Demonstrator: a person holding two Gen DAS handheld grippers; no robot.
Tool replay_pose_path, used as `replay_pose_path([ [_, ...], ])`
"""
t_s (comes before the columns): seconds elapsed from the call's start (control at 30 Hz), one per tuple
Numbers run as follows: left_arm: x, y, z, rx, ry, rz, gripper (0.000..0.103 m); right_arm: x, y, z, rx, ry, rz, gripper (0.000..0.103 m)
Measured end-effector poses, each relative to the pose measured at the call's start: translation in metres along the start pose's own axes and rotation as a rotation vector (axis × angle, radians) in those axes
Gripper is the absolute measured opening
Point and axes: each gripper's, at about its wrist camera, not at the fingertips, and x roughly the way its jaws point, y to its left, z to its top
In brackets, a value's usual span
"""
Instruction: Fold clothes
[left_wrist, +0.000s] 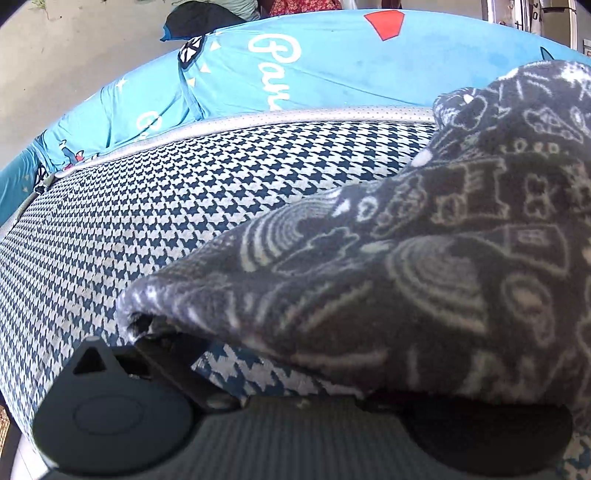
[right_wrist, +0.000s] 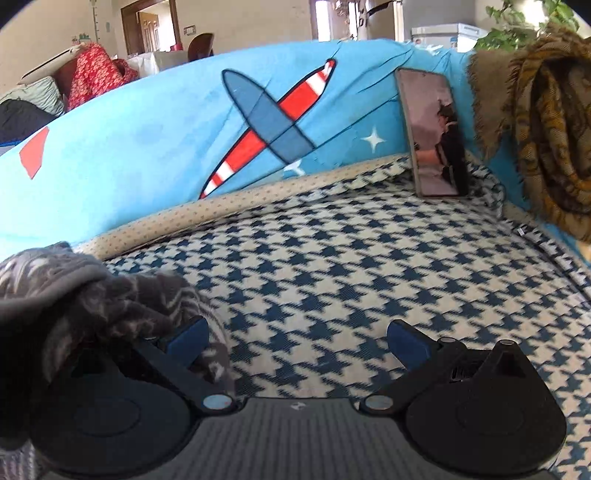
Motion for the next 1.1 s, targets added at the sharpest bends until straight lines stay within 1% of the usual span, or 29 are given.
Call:
replay_pose_path([
  [0.1,-0.014,0.021,-0.017,-0.031,-0.002,0.019,0.103,-0.007,0.011,-0.007,-0.066,-0.012,0.021,0.103],
  [0.17,-0.017,0.027,-0.020,-0.034,-0.009,0.051,0.103,-0.012,0.016,-0.011,-0.103,-0.009,0.046,0.101],
  [0.3,-0.008,0.046,-0.007,-0.049,-0.028,0.104,0.103,-0.023,0.027,-0.019,-0.176,-0.003,0.097,0.094],
  [0.43,0.001,0.062,0.006,-0.059,-0.060,0.167,0.103,-0.033,0.038,-0.028,-0.249,0.002,0.148,0.091],
  [0.47,0.005,0.064,0.008,-0.060,-0.057,0.174,0.103,-0.036,0.040,-0.030,-0.267,0.003,0.161,0.091],
  [0.57,0.007,0.067,0.009,-0.071,-0.034,0.159,0.103,-0.047,0.048,-0.039,-0.317,0.003,0.169,0.089],
  [0.6,0.006,0.068,0.007,-0.075,-0.028,0.153,0.103,-0.050,0.049,-0.041,-0.325,0.000,0.158,0.089],
  [0.7,-0.003,0.069,0.003,-0.072,-0.011,0.141,0.103,-0.054,0.043,-0.039,-0.290,0.029,0.121,0.089],
  [0.87,-0.029,0.080,-0.012,-0.129,-0.004,0.047,0.103,-0.073,0.032,-0.036,-0.257,0.058,0.065,0.090],
  [0.93,-0.040,0.080,-0.022,-0.134,-0.008,0.027,0.103,-0.083,0.029,-0.041,-0.263,0.085,0.049,0.092],
  [1.0,-0.051,0.080,-0.034,-0.122,-0.012,0.011,0.103,-0.093,0.026,-0.048,-0.264,0.112,0.067,0.095],
  [1.1,-0.064,0.078,-0.048,-0.091,-0.005,-0.006,0.103,-0.111,0.025,-0.063,-0.284,0.122,0.122,0.097],
])
